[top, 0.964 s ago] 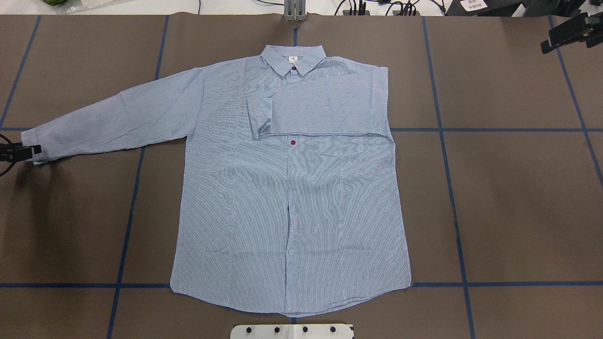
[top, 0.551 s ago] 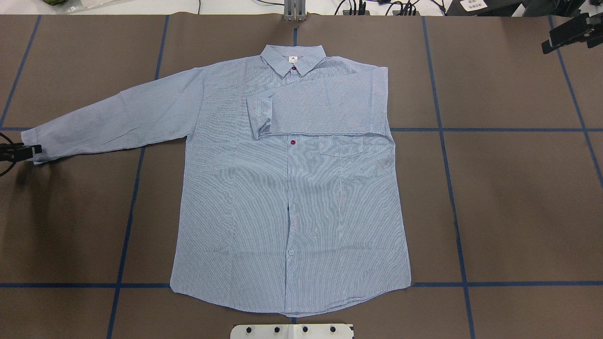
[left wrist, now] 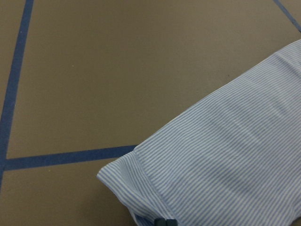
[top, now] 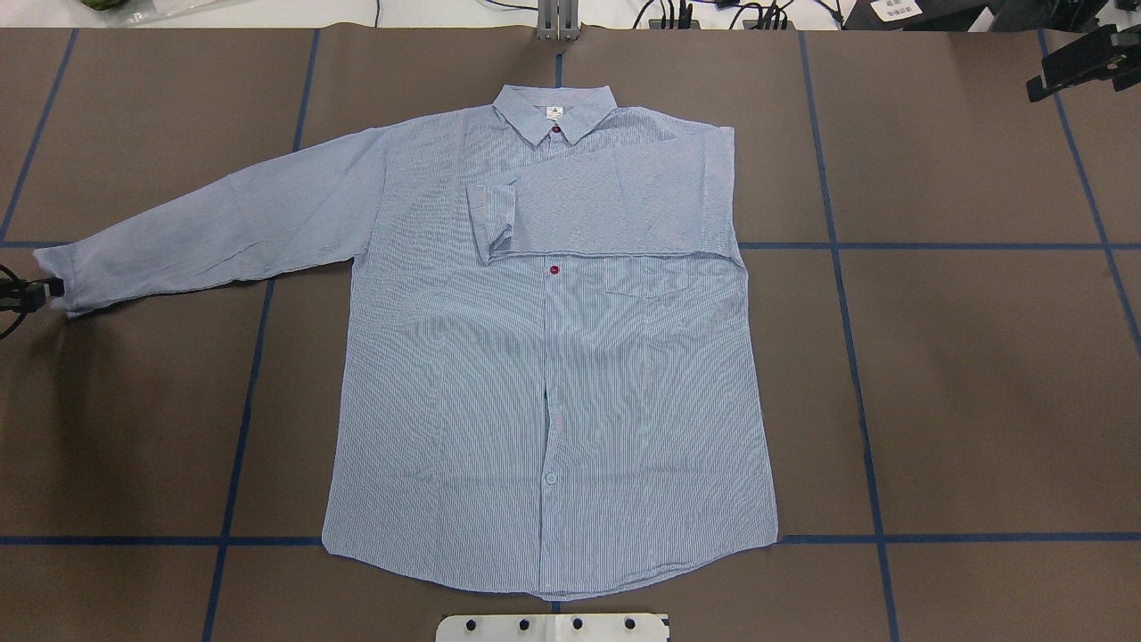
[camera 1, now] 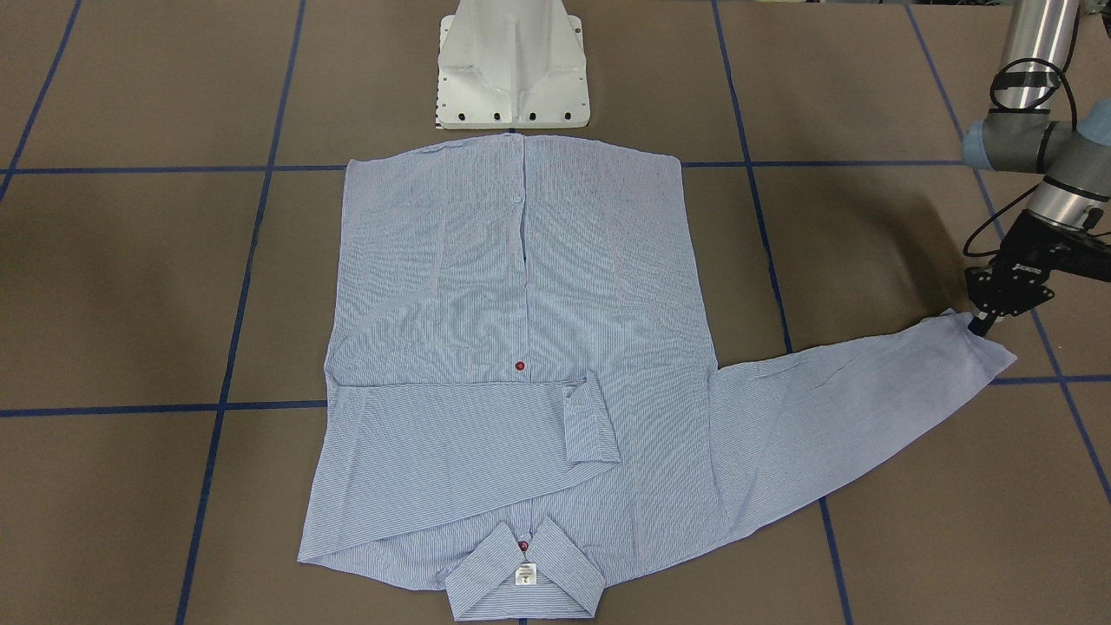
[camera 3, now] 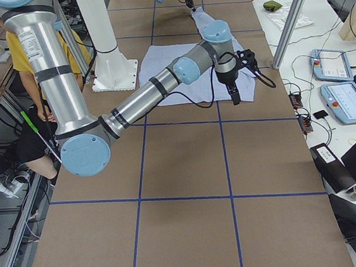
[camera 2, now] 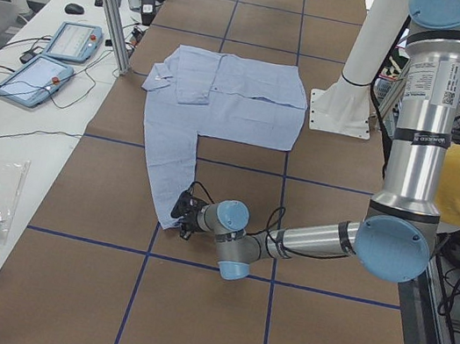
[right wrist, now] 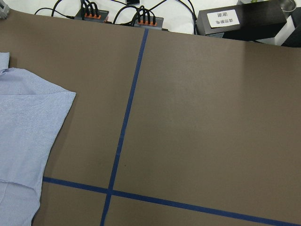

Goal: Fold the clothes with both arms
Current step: 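Lower the left gripper to the other cuff and grasp it, then carry the grasped sleeve with the left gripper across the shirt toward the collar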

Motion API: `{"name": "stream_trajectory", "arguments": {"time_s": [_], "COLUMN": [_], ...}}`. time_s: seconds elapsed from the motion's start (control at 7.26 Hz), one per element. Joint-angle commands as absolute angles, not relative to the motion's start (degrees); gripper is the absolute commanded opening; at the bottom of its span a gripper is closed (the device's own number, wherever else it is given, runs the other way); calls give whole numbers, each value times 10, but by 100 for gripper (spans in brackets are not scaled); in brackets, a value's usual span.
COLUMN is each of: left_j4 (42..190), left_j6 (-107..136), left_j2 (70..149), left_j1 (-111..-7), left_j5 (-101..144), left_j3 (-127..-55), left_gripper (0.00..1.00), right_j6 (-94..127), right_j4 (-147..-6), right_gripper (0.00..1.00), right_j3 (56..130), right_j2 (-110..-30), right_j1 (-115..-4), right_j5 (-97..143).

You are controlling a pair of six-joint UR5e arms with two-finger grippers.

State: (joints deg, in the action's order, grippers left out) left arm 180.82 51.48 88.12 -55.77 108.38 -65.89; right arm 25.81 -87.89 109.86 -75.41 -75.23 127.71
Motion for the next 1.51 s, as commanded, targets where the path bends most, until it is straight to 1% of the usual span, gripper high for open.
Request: {"name": "stream_trajectory", "arguments": {"time_s": [0.0,0.28,0.41,0.55,0.69,0.96,1.24,1.38], "left_j4": [1803,1793,1791,1783,1727,1636,1568,1495], "left_j6": [513,512,514,521,529,665,754,776], "left_j2": [882,910,938,977,1030,1137,1239,1297], "left_j1": [-561,-574,-577,-577,-578,-571,-497,-457], "left_j5": [1177,1202,1204,1212,1243,1260,1227,1181], "left_j3": [-689,-732,-754,-756,-762,-790,-791,-792], "left_gripper": [0,0,0,0,0,0,0,0], "right_j6": [259,265,265,266,266,267,267,267], "right_j4": [-879,-879,-879,-879,-879,-880,-880,-880], "right_gripper": [100,100,100,100,100,100,100,100], "right_j3": [1099,1099,1099,1098,1098,1098,1098,1098], "right_j2": [-754,-754,-754,-754,-754,-754,-755,-757], "right_j1": [-752,-752,-752,-752,-751,-752,-751,-752], "right_j5": [1277,1277,1277,1277,1277,1277,1277,1278]}}
